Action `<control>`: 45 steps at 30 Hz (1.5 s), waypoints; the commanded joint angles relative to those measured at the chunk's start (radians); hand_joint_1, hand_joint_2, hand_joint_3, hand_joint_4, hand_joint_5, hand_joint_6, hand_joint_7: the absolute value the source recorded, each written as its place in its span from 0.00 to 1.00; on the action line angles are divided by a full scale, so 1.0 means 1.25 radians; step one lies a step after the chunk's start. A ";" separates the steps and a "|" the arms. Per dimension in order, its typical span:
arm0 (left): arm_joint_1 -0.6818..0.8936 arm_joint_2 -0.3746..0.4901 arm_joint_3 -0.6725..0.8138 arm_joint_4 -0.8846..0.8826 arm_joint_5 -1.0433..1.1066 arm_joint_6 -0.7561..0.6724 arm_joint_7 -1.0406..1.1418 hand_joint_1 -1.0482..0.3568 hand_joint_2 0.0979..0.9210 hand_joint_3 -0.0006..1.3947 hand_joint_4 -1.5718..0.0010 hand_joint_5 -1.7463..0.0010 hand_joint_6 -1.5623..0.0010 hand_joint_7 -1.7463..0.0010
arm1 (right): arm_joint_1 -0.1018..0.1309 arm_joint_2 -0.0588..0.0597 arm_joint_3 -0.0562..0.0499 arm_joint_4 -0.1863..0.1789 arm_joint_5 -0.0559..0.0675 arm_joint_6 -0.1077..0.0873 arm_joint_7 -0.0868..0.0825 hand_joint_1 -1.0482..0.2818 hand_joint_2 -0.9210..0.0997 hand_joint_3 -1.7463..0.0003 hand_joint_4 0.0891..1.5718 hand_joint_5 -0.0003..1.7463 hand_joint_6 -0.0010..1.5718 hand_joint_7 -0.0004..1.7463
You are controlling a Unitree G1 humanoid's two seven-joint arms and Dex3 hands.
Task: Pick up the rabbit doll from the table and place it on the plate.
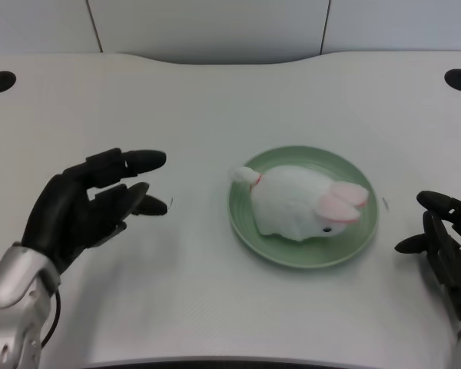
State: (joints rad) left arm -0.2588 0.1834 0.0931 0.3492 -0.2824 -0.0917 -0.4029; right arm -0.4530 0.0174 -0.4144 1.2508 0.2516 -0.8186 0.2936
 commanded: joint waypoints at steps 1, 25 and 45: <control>0.074 0.003 0.041 -0.076 -0.074 0.079 -0.021 0.26 1.00 0.33 0.54 0.26 0.49 0.65 | 0.004 -0.014 0.000 0.002 0.000 0.001 0.001 0.48 0.00 0.85 0.50 0.67 0.54 0.36; 0.244 -0.056 0.109 -0.158 -0.113 0.266 0.080 0.35 1.00 0.47 0.61 0.00 0.70 0.05 | 0.001 -0.016 0.024 -0.008 -0.022 -0.008 -0.038 0.48 0.00 0.83 0.51 0.61 0.48 0.39; 0.215 -0.058 0.127 -0.110 -0.113 0.246 0.070 0.33 1.00 0.42 0.59 0.00 0.67 0.06 | -0.001 -0.018 0.034 -0.001 -0.040 0.001 -0.078 0.49 0.00 0.83 0.56 0.60 0.52 0.35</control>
State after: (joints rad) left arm 0.0221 0.0979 0.2407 0.1990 -0.4179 0.2139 -0.3112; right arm -0.4543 0.0038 -0.3734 1.2505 0.2076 -0.8223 0.2062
